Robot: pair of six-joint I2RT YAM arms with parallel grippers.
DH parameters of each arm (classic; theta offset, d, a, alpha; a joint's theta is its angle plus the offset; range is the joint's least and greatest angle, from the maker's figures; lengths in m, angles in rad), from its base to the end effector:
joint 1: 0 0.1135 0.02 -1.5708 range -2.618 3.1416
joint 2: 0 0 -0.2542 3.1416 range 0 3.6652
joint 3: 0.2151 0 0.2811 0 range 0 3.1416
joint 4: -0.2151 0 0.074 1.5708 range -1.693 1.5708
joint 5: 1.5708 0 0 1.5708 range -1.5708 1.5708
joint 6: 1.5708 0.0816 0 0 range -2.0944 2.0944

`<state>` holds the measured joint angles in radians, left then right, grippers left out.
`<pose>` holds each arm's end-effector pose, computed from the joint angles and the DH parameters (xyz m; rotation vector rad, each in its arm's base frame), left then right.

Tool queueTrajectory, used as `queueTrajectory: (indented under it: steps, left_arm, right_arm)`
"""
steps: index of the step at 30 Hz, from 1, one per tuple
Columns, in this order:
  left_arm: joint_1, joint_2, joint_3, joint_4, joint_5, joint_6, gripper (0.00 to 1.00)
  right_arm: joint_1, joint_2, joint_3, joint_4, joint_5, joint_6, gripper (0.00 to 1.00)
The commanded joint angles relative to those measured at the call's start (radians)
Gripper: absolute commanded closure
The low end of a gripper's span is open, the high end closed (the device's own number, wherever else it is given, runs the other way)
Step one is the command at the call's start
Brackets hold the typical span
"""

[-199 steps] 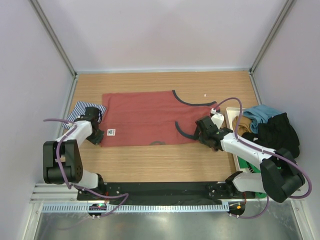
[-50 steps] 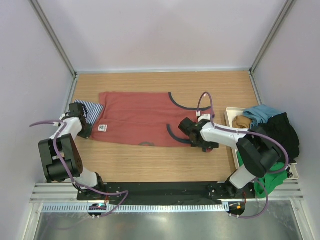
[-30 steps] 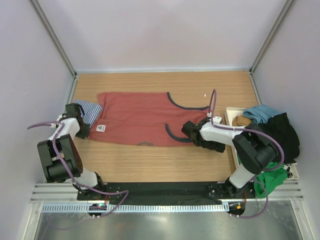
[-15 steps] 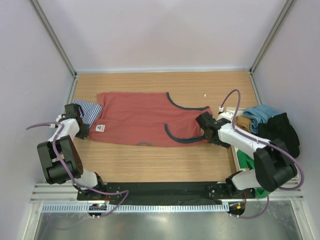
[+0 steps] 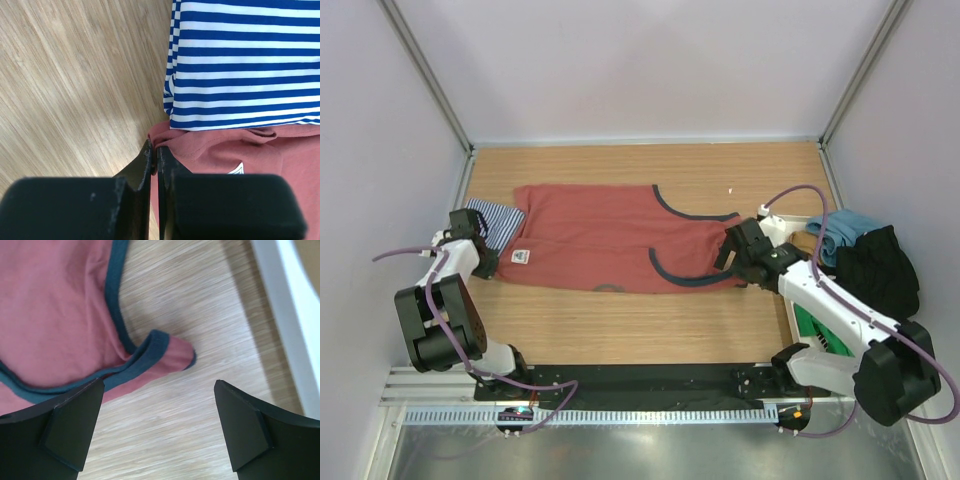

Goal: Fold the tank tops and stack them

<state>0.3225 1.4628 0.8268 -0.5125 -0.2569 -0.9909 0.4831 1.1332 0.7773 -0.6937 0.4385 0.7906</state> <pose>0.2892 0.1185 0.1119 -1.6807 2.0599 0.1374 0.2501 0.0921 0.1761 0.5233 2.4185 -0.0508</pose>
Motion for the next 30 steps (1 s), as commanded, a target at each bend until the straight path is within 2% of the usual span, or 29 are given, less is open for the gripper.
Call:
queueTrajectory:
  steps: [1, 10, 16, 19, 20, 23, 28, 30]
  left_arm:
    - [0.003, -0.035, -0.006, 0.028, -0.019, -0.002, 0.98]
    - [0.003, -0.035, -0.008, 0.029, -0.024, 0.0, 0.98]
    - [0.003, -0.032, -0.005, 0.029, -0.025, 0.001, 0.98]
    - [0.003, -0.032, -0.005, 0.028, -0.027, 0.001, 0.98]
    - [0.003, -0.032, -0.005, 0.028, -0.025, 0.001, 0.98]
    - [0.001, -0.039, -0.006, 0.028, -0.027, 0.001, 0.98]
    - [-0.01, -0.059, -0.008, 0.028, -0.041, -0.002, 0.98]
    - [-0.013, -0.062, -0.009, 0.023, -0.042, -0.003, 0.98]
  right_arm:
    - [0.003, 0.04, 0.023, 0.082, -0.11, 0.016, 0.0]
    - [0.0, 0.204, 0.04, 0.178, -0.077, 0.01, 0.09]
    - [-0.009, 0.277, 0.019, 0.146, -0.011, 0.044, 0.18]
    - [-0.018, 0.269, 0.004, 0.111, 0.046, 0.052, 0.39]
    - [-0.02, 0.264, 0.004, 0.096, 0.063, 0.052, 0.53]
    - [-0.02, 0.2, 0.013, 0.021, 0.14, 0.052, 0.74]
    - [-0.02, 0.155, 0.028, -0.046, 0.224, 0.032, 0.75]
    - [-0.02, 0.158, 0.022, -0.053, 0.232, 0.033, 0.71]
